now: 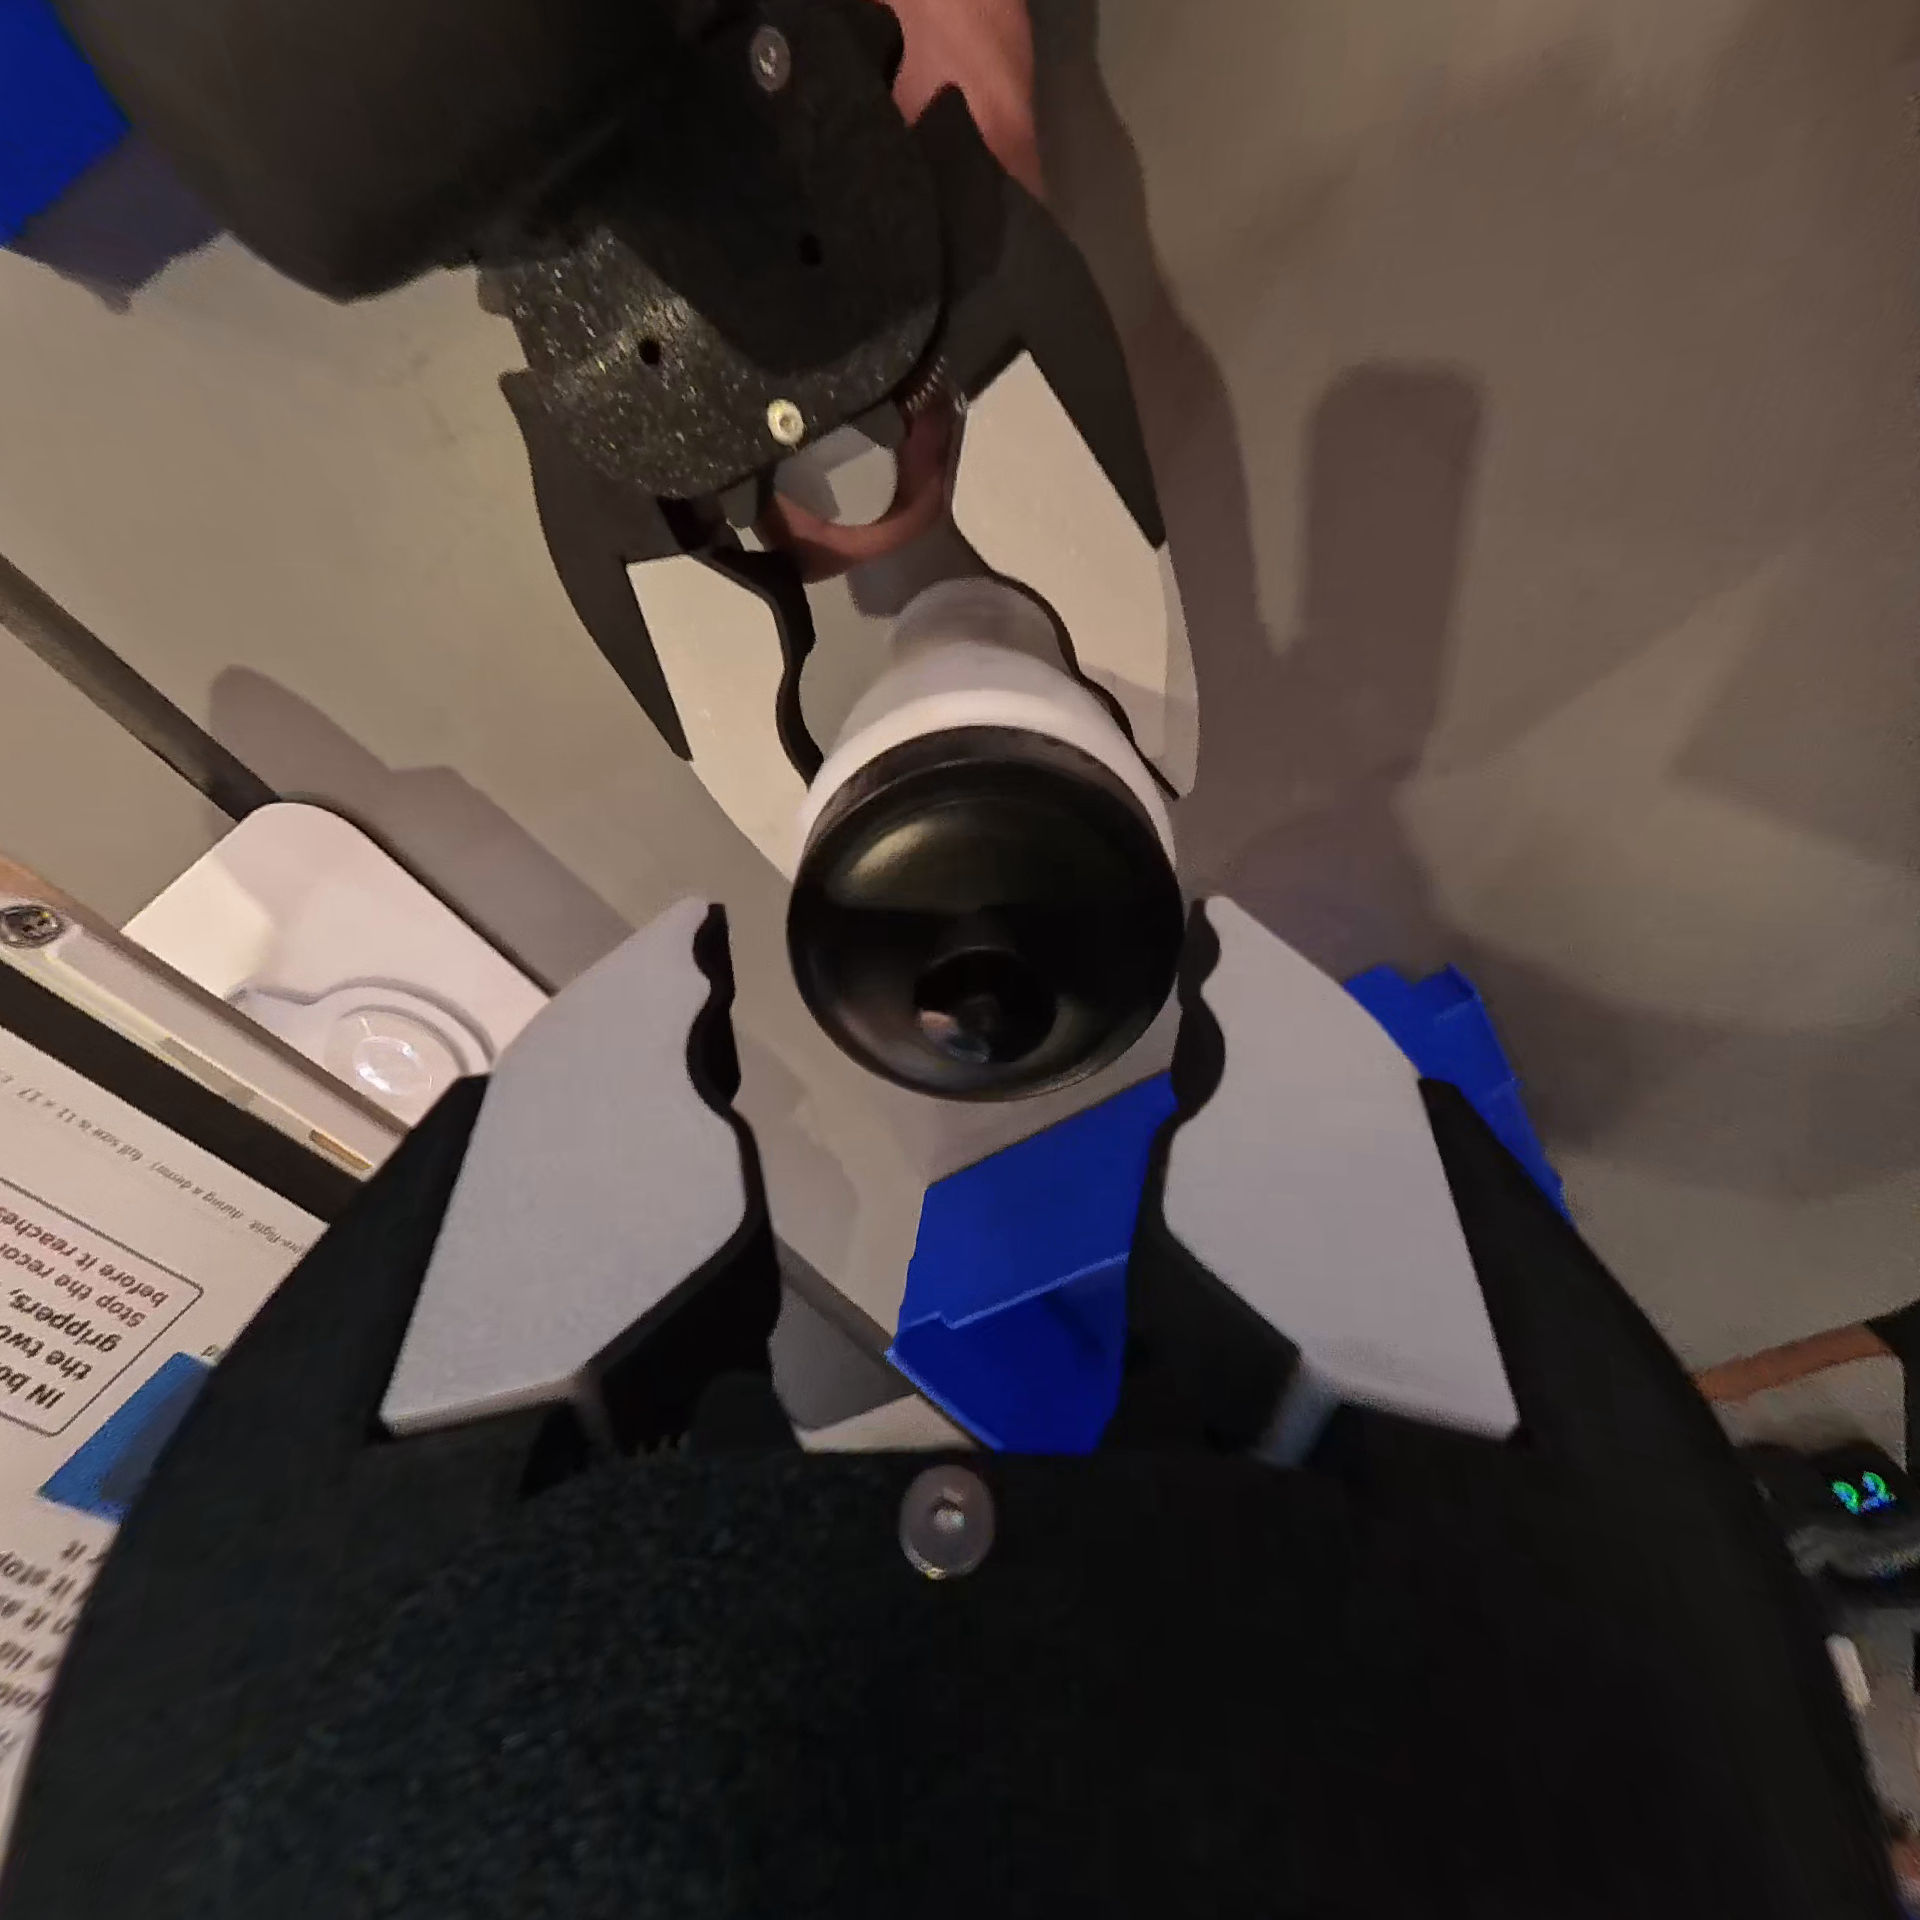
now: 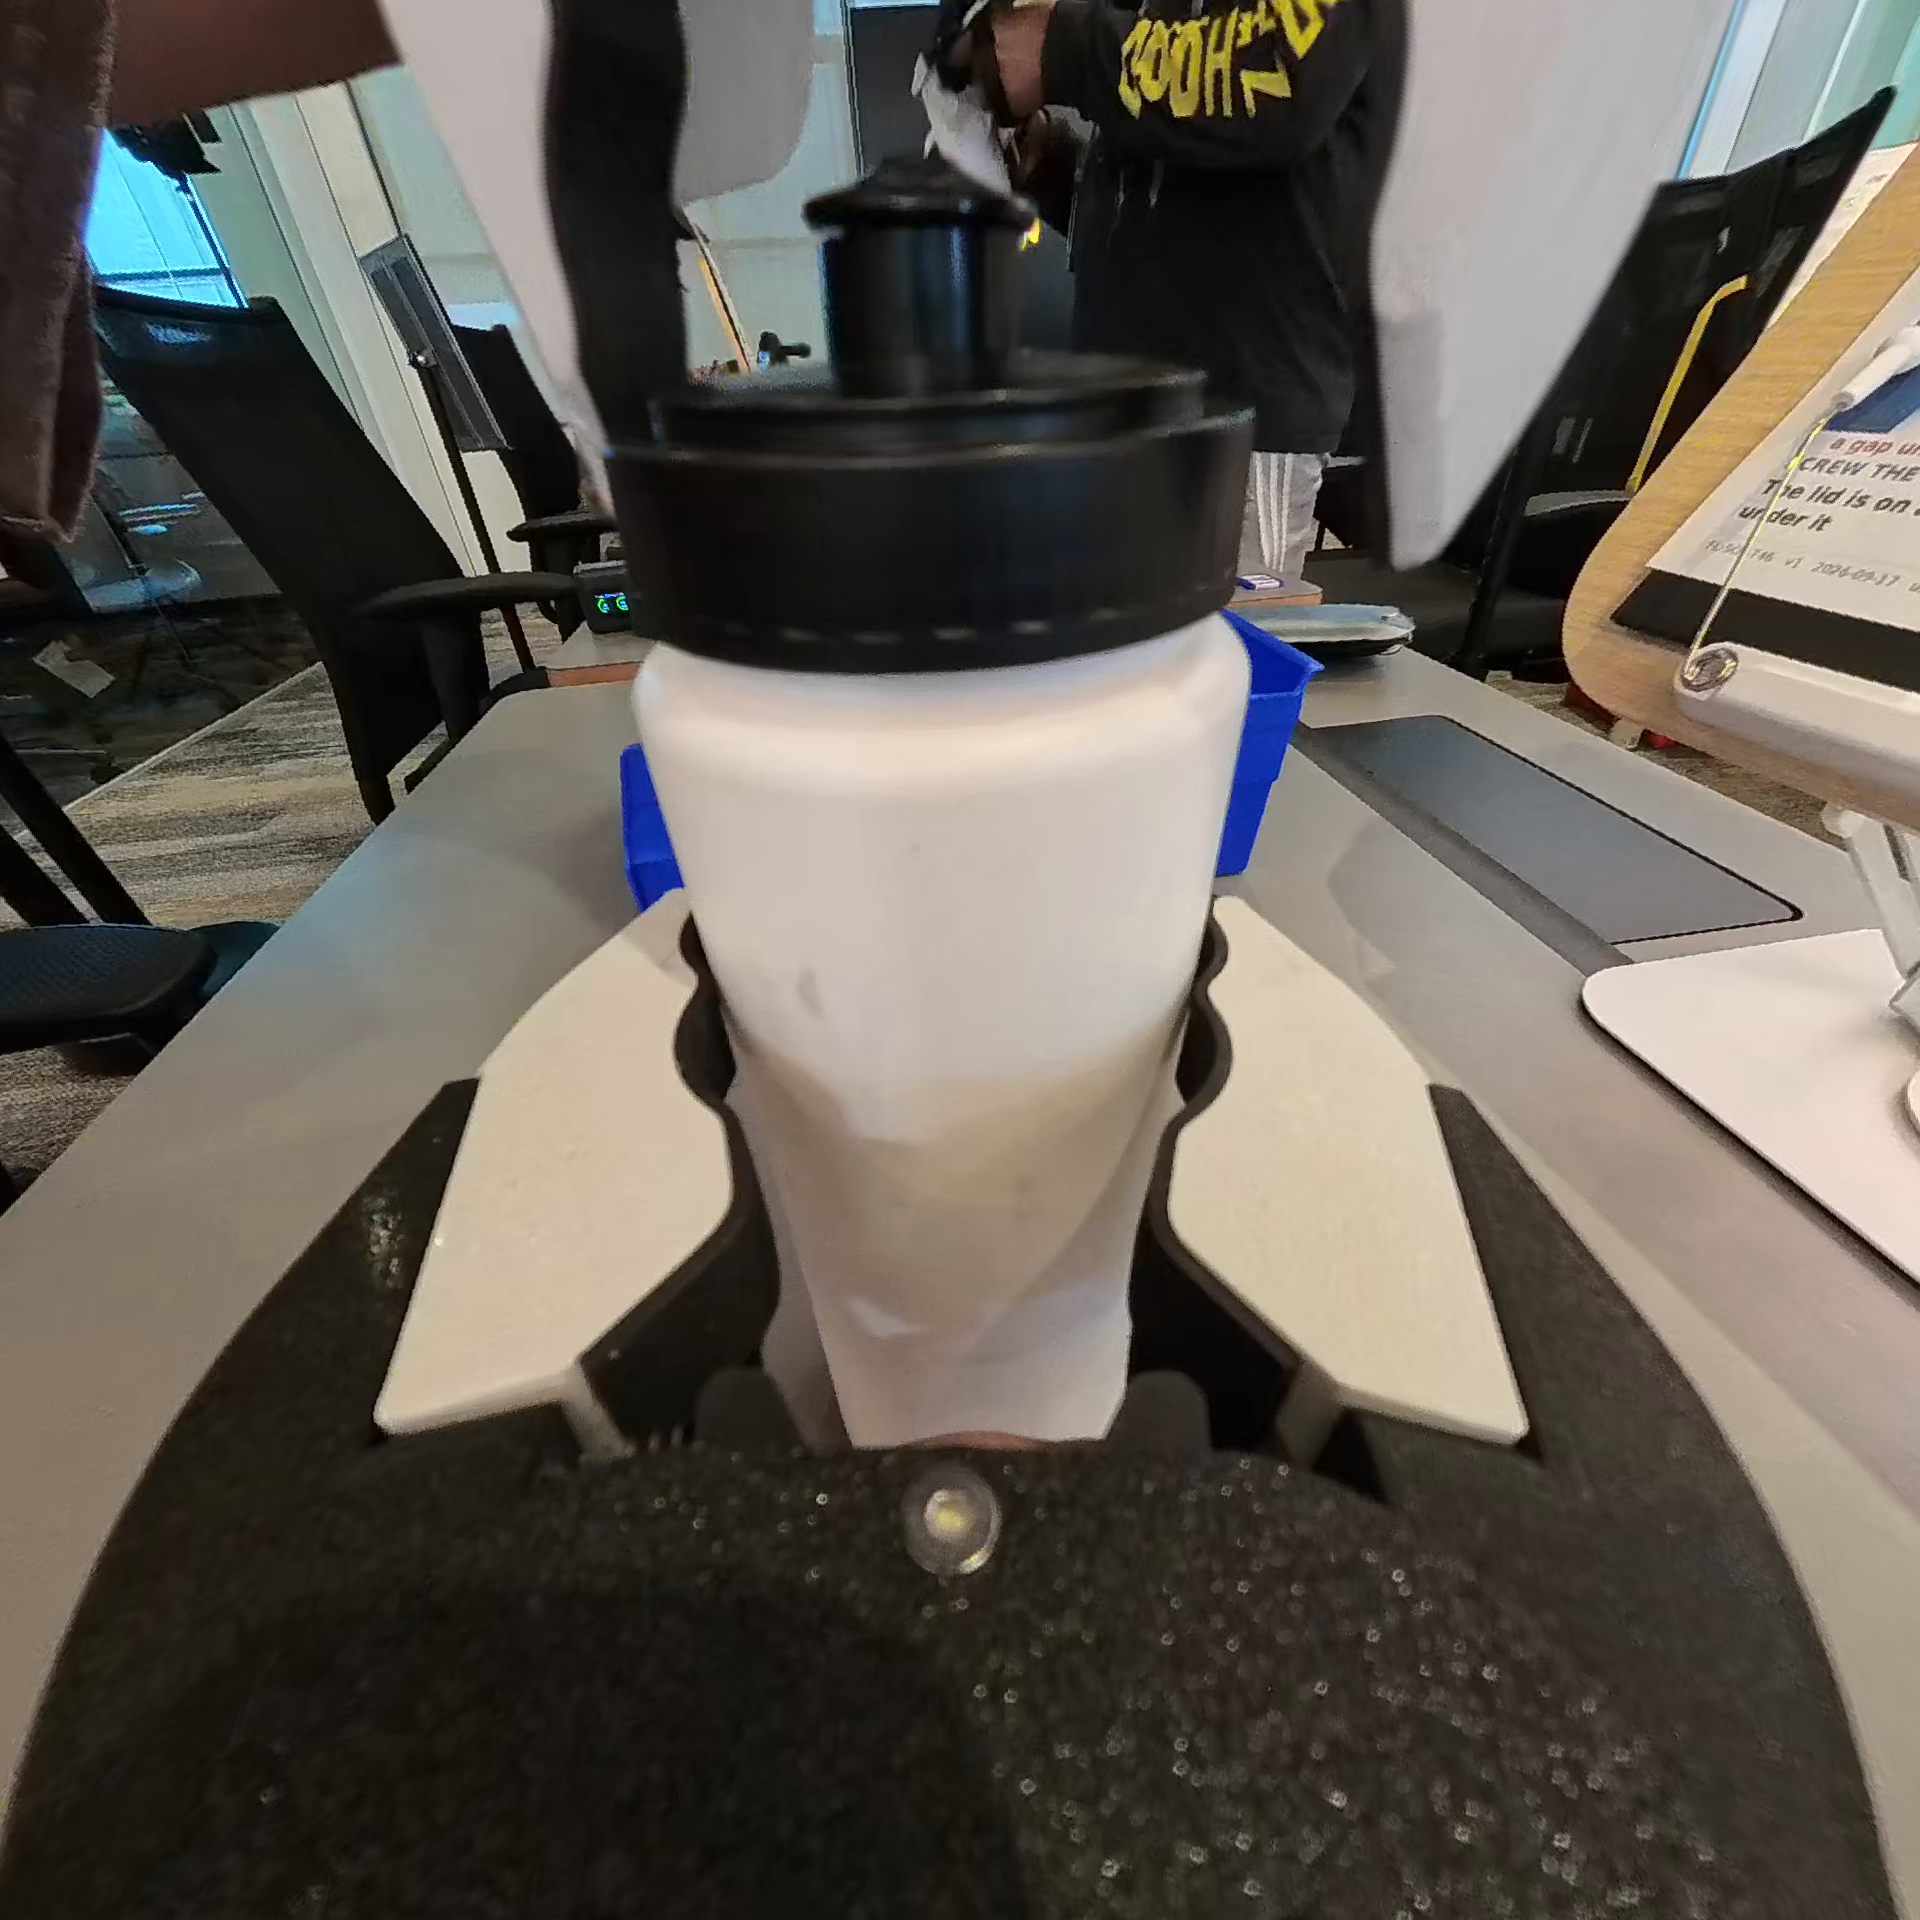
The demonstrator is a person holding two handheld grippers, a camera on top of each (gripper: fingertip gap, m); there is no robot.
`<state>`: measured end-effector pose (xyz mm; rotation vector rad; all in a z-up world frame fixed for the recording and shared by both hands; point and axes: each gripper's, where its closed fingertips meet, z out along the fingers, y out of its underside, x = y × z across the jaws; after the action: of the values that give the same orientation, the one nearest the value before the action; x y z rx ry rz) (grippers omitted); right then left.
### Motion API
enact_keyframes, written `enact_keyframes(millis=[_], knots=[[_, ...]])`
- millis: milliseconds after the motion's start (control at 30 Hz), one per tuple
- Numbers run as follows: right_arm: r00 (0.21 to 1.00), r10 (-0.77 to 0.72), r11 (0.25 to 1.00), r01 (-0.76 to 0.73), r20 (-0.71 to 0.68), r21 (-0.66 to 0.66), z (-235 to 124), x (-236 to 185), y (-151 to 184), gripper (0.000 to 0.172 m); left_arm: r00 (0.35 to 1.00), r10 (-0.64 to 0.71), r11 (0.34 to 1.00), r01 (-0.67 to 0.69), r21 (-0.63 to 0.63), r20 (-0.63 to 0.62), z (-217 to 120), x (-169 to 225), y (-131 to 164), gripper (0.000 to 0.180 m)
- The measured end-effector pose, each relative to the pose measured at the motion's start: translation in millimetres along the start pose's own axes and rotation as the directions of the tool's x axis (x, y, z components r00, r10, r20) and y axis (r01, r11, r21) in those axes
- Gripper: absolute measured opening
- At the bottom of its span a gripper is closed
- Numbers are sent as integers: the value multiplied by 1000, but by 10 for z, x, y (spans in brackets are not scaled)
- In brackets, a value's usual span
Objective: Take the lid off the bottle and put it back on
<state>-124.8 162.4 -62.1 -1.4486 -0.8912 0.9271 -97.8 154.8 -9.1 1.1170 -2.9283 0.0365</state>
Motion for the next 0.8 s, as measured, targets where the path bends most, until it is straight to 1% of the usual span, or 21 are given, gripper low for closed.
enact_keyframes(millis=[33,100,267,333,467,533,633,700,800], knots=[[1000,-1,1000,1,0,0,1,-1,1,86,1000,13,1000,-13,-11,-3,8,11,14,82],[1000,1,1000,-1,0,-1,-2,0,1,86,999,41,999,-41,-8,-9,17,40,22,73],[1000,1,1000,-1,-2,4,2,1,1,86,1000,18,1000,-18,21,-12,19,43,21,73],[1000,1,1000,-1,-7,3,-1,8,0,85,999,-37,999,37,31,-1,17,39,19,72],[1000,-3,1000,3,-20,0,5,13,1,85,969,-247,968,247,53,0,17,40,16,73],[1000,-2,1000,2,-29,1,-3,32,0,85,924,-381,923,380,66,8,15,32,3,73],[999,-7,1000,7,-32,-4,-1,38,2,85,831,-556,829,553,82,12,16,34,3,73],[999,-11,1000,11,-38,-7,10,38,2,85,744,-668,743,665,83,13,16,39,10,73],[999,-14,1000,13,-51,-8,13,48,2,85,588,-809,586,805,90,14,16,36,11,73]])
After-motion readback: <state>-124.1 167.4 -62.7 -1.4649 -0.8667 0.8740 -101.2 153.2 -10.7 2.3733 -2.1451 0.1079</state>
